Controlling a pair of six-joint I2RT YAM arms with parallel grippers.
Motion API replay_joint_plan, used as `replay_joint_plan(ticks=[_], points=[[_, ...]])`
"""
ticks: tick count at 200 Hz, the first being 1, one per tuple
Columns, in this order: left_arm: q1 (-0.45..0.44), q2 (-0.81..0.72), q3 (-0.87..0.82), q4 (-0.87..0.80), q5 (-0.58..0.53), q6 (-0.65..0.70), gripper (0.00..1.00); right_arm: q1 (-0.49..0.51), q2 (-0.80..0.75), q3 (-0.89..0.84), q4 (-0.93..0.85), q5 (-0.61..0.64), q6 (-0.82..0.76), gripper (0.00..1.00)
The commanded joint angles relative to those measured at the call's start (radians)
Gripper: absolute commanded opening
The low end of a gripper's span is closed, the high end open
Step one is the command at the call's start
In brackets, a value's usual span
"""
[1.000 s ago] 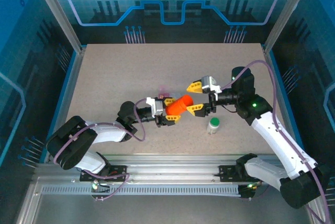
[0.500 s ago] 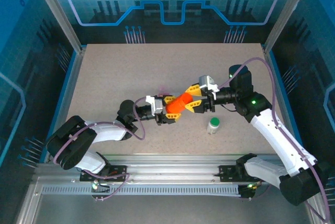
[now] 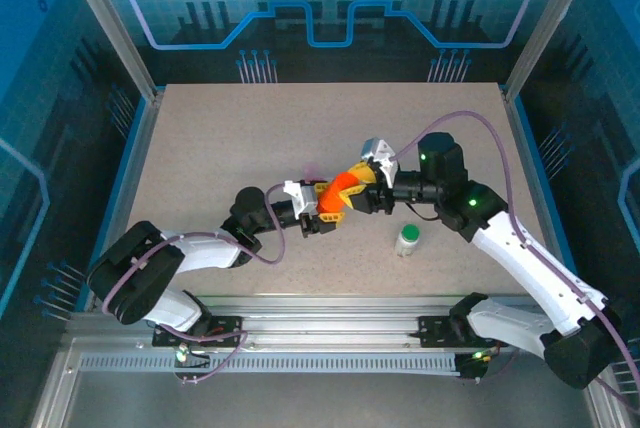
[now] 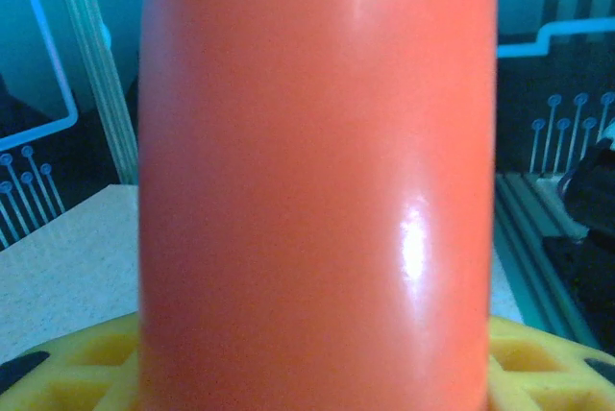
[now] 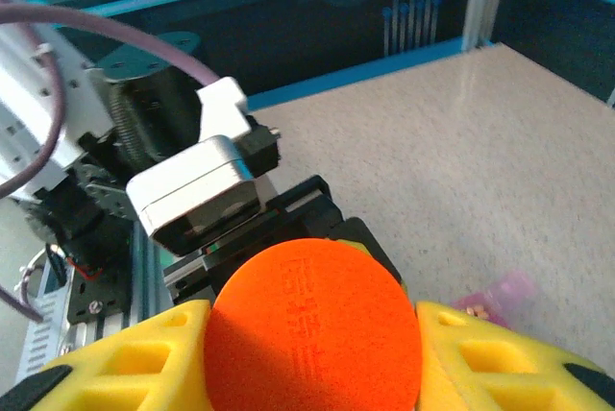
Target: Sort the pills into containers
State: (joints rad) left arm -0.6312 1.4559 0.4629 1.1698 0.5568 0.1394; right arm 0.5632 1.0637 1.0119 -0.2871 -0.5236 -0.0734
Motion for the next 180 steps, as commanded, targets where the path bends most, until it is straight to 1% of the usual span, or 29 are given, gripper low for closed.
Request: replay_joint_plan(ticks=[1,33,55,75,102,138,154,180], points=[[-0.023,-0.085,0.041,0.057,-0.06,0.065,0.0,0.047,0.011,-0.032,-0.116,0.157,0.122,0.46],[-0.054,-0.121,0.051,-0.058,-0.116,0.163,0.0,0.054,-0.027,-0.042,-0.099,0.247,0.288,0.48],[-0.063,-0.118,0.051,-0.056,-0.129,0.175,0.0,0.058,-0.054,-0.068,-0.054,0.316,0.409,0.5],[-0.074,-0.109,0.052,-0.053,-0.133,0.181,0.0,0.059,-0.065,-0.079,-0.024,0.38,0.489,0.5],[-0.087,-0.099,0.054,-0.052,-0.152,0.193,0.0,0.061,-0.056,-0.065,-0.03,0.422,0.545,0.51],[-0.095,-0.1,0.053,-0.068,-0.204,0.217,0.0,0.07,-0.013,-0.016,-0.1,0.46,0.607,0.52],[-0.098,-0.104,0.05,-0.075,-0.214,0.224,0.0,0.072,0.002,-0.012,-0.1,0.466,0.639,0.54],[-0.105,-0.103,0.045,-0.069,-0.226,0.233,0.0,0.076,0.013,-0.016,-0.095,0.497,0.684,0.54]])
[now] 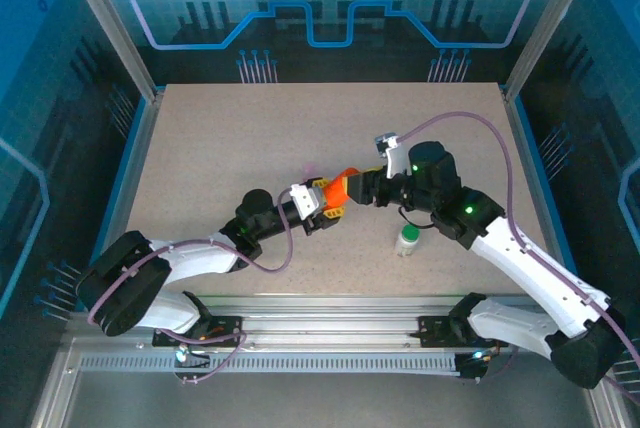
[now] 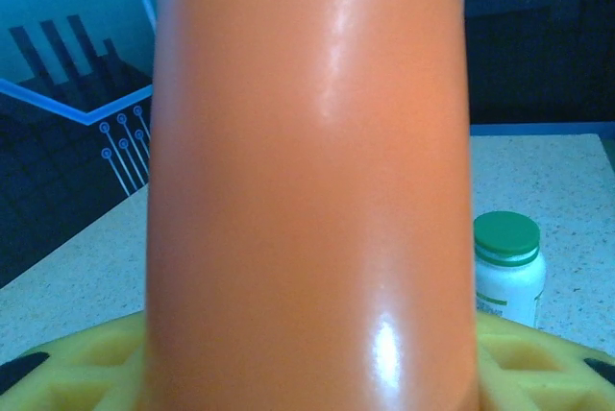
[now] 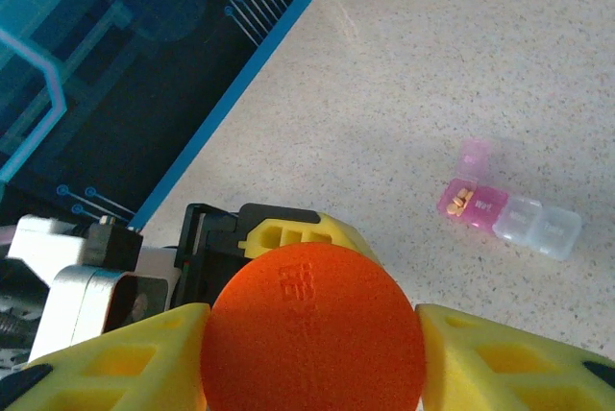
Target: Sort the pills into containers
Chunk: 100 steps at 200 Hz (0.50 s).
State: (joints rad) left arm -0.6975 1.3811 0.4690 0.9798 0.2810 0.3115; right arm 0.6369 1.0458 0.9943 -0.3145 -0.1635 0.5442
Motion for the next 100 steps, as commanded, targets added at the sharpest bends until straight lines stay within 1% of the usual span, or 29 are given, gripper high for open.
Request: replay_joint_plan(ticks=[1,13,22,43,60,100], points=[[-0.039,-0.028,0.039,0.121,0.049,0.061,0.0,0.003,0.031,0.002,-0.067,0.139,0.069,0.54],[-0.043,-0.029,0.037,0.123,0.044,0.069,0.0,0.005,0.033,-0.004,-0.068,0.167,0.097,0.55],[-0.046,-0.026,0.038,0.124,0.04,0.074,0.0,0.009,0.031,-0.009,-0.064,0.197,0.122,0.6],[-0.053,-0.019,0.033,0.139,0.034,0.075,0.0,0.02,0.018,-0.035,-0.041,0.25,0.166,0.65],[-0.055,-0.014,0.025,0.169,0.032,0.062,0.0,0.024,-0.001,-0.065,0.001,0.277,0.198,0.67],[-0.055,0.006,0.01,0.231,0.053,0.033,0.0,0.024,0.002,-0.047,-0.004,0.317,0.174,0.7]])
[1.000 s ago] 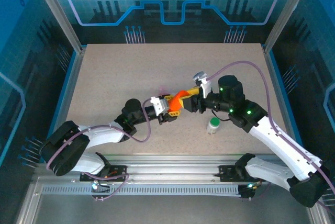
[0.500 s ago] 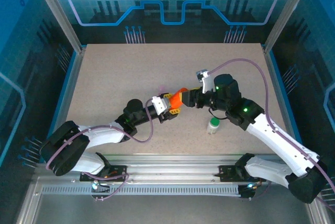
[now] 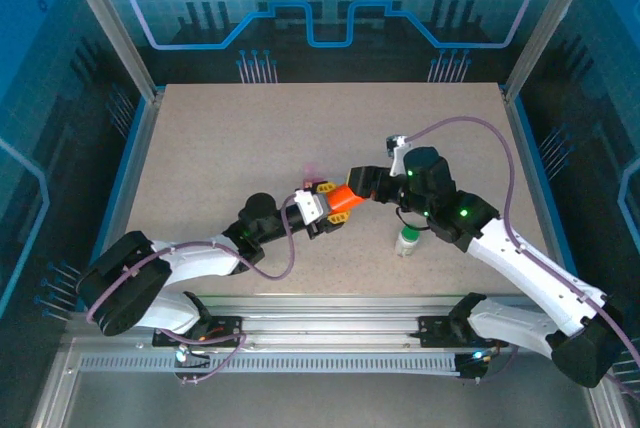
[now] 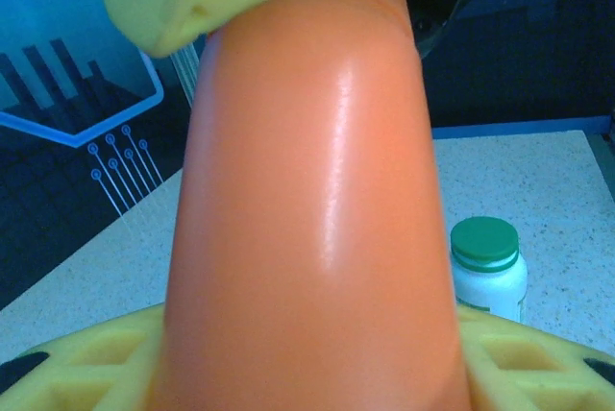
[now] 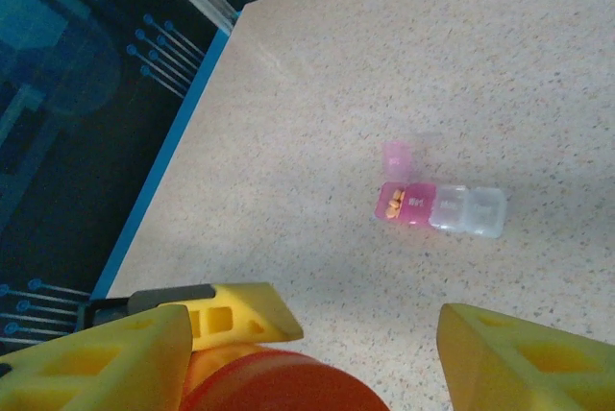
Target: Sort the pills into containers
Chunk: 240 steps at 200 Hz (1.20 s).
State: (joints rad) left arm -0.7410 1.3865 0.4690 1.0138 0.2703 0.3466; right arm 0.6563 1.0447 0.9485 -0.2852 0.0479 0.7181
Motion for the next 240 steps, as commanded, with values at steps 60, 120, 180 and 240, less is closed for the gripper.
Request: replay_joint_plan(ticks=[60,120,180,240], points=[[-0.012,0.02,0.002,0.246,0.092,-0.04,0.0,0.004,0.052,0.056,-0.029,0.124,-0.05,0.75],[-0.012,0.047,0.0,0.266,0.084,-0.061,0.0,0.002,0.044,0.156,-0.014,0.084,-0.14,0.82],[-0.007,0.062,-0.012,0.331,0.066,-0.096,0.0,-0.078,-0.09,0.118,0.084,-0.292,-0.44,0.81],[0.027,0.075,0.024,0.388,0.303,-0.236,0.0,-0.194,-0.238,-0.094,0.167,-0.661,-0.805,0.79]])
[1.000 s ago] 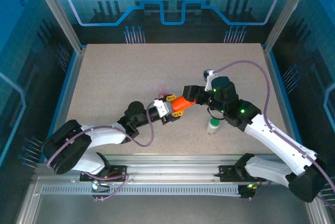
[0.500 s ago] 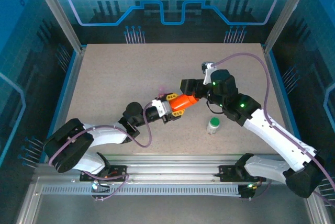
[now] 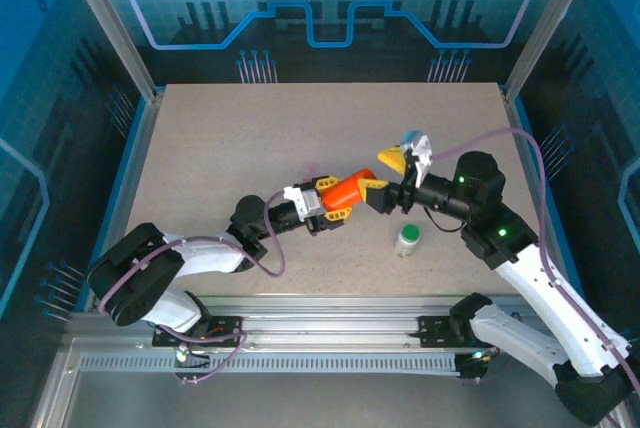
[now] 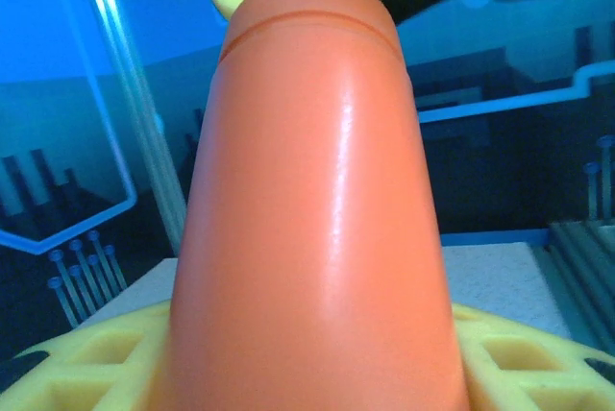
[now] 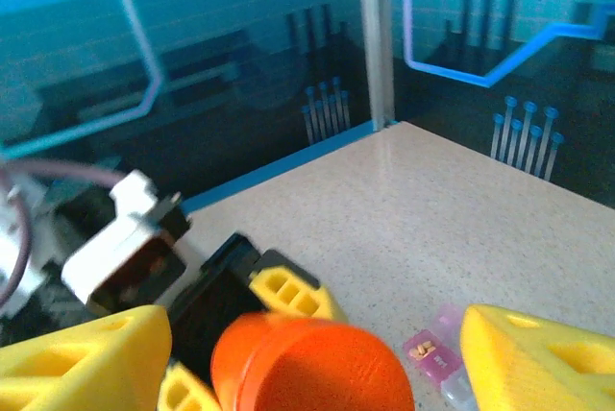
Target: Sort the pills into containers
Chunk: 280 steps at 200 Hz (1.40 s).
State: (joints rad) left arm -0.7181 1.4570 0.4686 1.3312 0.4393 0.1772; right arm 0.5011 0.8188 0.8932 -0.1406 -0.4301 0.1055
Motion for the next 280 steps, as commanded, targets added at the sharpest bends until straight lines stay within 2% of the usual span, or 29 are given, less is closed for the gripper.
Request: replay_joint_plan(ticks=[1,49,72,112,142,197,211,231,264,280], points=[[0.004,0.005,0.024,0.071,0.136,-0.067,0.0,-0.041,-0.012,-0.038,0.02,-0.186,-0.196,0.79],[0.013,-0.017,0.016,0.071,0.165,-0.087,0.0,-0.117,0.041,-0.033,0.056,-0.432,-0.223,0.79],[0.014,-0.027,0.013,0.071,0.164,-0.091,0.0,-0.122,0.083,-0.019,0.05,-0.517,-0.233,0.74],[0.015,-0.029,0.012,0.071,0.145,-0.088,0.0,-0.122,0.102,-0.019,0.017,-0.531,-0.248,0.7],[0.015,-0.013,0.024,0.069,0.136,-0.089,0.0,-0.116,0.107,-0.005,-0.022,-0.511,-0.257,0.55],[0.016,0.013,0.052,0.027,0.09,-0.077,0.0,-0.04,0.161,0.097,-0.167,-0.353,-0.286,0.38],[0.014,0.007,0.061,-0.025,0.075,-0.059,0.0,0.008,0.19,0.144,-0.206,-0.242,-0.258,0.32],[0.007,-0.003,0.059,-0.071,0.012,-0.013,0.0,0.074,0.24,0.217,-0.264,-0.085,-0.187,0.31],[-0.001,-0.014,0.049,-0.093,-0.08,0.044,0.0,0.149,0.312,0.276,-0.31,0.226,0.085,0.31],[-0.006,-0.015,0.046,-0.09,-0.115,0.057,0.0,0.169,0.318,0.265,-0.31,0.337,0.182,0.32]])
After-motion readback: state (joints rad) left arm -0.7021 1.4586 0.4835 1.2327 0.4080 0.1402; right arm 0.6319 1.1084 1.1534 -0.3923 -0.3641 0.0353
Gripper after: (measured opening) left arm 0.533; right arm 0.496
